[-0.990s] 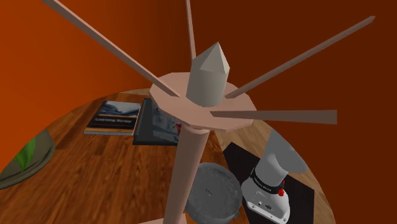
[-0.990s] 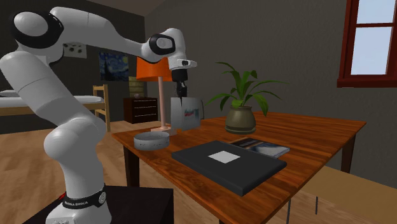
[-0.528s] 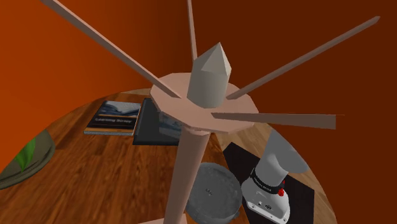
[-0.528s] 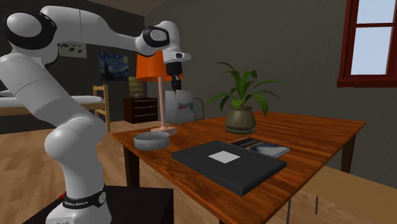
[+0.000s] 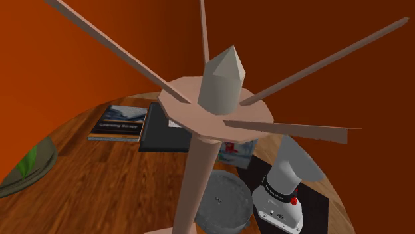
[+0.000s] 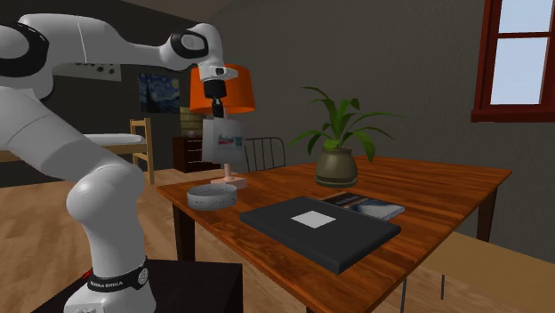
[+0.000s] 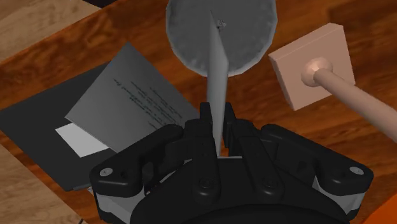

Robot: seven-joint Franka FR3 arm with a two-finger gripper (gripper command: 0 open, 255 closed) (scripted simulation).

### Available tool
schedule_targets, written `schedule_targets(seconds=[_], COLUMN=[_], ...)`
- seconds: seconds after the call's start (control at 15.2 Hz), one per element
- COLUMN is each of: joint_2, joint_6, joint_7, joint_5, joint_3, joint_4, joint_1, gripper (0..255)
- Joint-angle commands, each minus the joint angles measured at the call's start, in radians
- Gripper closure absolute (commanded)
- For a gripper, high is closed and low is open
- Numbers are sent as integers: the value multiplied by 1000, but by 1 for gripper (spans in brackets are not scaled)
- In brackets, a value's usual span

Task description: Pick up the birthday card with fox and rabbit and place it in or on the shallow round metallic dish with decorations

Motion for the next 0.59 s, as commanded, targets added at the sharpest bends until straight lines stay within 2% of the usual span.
schedule_targets(seconds=[0.0, 0.26, 0.53], joint_2=[-34, -80, -104], joint_6=[-41, -104, -60], joint_7=[32, 86, 84], joint_5=[21, 56, 70], joint_3=[15, 41, 52], joint_4=[10, 34, -33], joint_1=[19, 48, 57], gripper=[255, 255, 255])
